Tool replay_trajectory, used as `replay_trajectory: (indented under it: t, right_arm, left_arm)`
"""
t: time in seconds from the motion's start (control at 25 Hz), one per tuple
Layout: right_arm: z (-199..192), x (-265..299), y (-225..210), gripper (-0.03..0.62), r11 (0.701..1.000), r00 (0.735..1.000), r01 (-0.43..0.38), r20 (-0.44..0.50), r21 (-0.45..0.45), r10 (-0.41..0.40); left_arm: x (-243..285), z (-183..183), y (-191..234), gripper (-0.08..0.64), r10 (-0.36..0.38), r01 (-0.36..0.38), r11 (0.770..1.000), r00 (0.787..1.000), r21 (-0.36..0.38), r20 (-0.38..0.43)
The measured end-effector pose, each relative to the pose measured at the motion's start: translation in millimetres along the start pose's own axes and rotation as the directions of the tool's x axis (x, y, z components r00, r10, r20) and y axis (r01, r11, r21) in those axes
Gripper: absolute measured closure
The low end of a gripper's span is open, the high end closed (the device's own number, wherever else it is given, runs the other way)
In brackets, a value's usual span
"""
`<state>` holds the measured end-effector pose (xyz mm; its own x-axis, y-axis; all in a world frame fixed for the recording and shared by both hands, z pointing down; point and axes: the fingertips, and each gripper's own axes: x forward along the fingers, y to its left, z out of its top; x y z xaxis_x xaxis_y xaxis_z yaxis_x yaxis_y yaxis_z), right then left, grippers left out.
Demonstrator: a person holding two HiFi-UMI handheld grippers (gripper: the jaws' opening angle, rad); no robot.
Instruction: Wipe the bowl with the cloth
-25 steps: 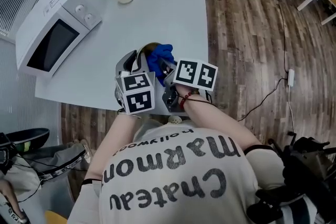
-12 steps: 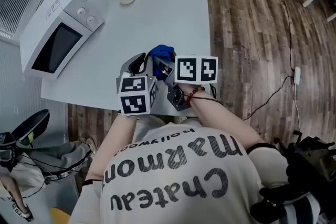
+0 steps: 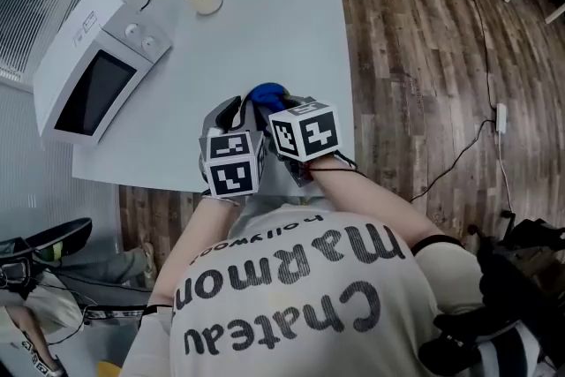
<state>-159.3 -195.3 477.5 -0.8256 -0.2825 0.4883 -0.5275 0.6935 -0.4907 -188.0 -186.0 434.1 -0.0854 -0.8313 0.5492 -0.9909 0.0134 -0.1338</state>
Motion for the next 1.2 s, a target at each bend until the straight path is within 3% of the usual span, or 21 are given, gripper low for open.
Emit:
replay_trajectory:
  t: [0.24, 0.6, 0.76, 0.88, 1.0, 1.2]
  right_arm:
    - [-12.0, 2.1, -8.7, 0.526, 0.992, 0.995, 0.09, -0.031, -0.088, -0.093]
    - [-18.9, -6.6, -7.7, 0.526, 0.984, 0.989, 0.143, -0.012, -0.107, -0.145]
    - [-20.5, -5.6, 0.4, 0.526, 0.984, 0.988, 0.152, -0.004, -0.091, -0.153]
    - [-18.8, -0.8, 27.1, 0.526, 0.998, 0.999, 0.046, 0.002, -0.041, -0.046]
    - [-17.6, 6.0, 47.7, 0.526, 0.998, 0.998, -0.069, -0.002, -0.003, 0.069]
    - [-23.0, 17.2, 50.2, 0.526, 0.991, 0.991, -0.125, -0.048, -0.054, 0.122]
  left_arm:
    - [0.6, -18.2, 13.8, 0.503, 0.026, -0.028, 0.996, 0.999, -0.086, -0.029]
    - [-10.1, -41.7, 28.7, 0.497, 0.037, -0.051, 0.974, 0.997, -0.223, -0.068]
    - [-16.9, -45.6, 34.4, 0.495, 0.043, -0.057, 0.97, 0.997, -0.235, -0.064]
    - [-22.3, -37.1, 30.7, 0.497, 0.007, -0.009, 0.972, 1.0, -0.234, -0.011]
    - [-27.0, -24.4, 28.4, 0.497, -0.003, 0.009, 0.987, 0.999, -0.161, 0.039]
    - [-25.4, -25.8, 33.7, 0.489, -0.024, 0.034, 0.984, 0.998, -0.176, 0.058]
